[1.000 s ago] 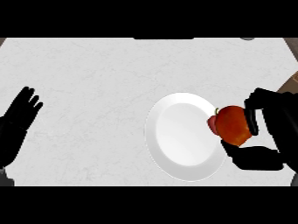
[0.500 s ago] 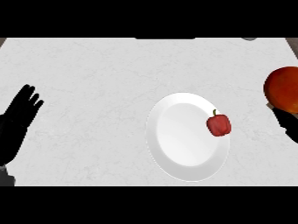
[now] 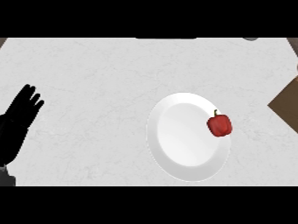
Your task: Pick the tomato from the plate and place it in the cardboard box
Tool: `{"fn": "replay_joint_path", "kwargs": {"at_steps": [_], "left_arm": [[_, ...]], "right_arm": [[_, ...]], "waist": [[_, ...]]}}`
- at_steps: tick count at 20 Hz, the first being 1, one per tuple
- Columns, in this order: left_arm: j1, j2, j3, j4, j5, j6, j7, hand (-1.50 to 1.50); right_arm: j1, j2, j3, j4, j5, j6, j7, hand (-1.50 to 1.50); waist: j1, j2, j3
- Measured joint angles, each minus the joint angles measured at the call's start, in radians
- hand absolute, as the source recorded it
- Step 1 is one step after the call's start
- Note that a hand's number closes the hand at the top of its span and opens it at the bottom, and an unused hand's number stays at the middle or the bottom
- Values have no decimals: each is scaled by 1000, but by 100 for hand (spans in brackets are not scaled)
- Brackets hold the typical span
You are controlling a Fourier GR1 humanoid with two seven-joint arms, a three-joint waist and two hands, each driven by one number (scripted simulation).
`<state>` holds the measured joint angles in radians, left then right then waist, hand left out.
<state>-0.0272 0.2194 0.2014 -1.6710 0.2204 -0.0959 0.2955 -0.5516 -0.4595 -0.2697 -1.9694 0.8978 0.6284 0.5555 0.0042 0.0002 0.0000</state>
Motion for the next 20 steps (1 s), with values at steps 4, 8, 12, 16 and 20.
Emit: {"fn": "replay_joint_path", "kwargs": {"at_steps": [4, 8, 12, 16, 20], "left_arm": [[-6, 1, 5, 8, 1, -9, -4, 0], [-16, -4, 7, 21, -4, -9, -9, 0], [-28, -8, 6, 30, -11, -9, -15, 0], [-19, -7, 8, 25, -7, -19, -17, 0], [-20, -1, 17, 25, 0, -25, -11, 0]], "right_arm": [[41, -47, -47, 104, -3, -101, -133, 150], [58, -69, -68, 241, 3, -198, -240, 150], [93, -61, -70, 363, 11, -295, -336, 150], [101, -43, -64, 488, 3, -318, -374, 150], [110, -28, -83, 592, 0, -320, -348, -150]], "waist": [[-1, 1, 0], [1, 1, 0], [1, 2, 0], [4, 2, 0], [4, 0, -3]]}}
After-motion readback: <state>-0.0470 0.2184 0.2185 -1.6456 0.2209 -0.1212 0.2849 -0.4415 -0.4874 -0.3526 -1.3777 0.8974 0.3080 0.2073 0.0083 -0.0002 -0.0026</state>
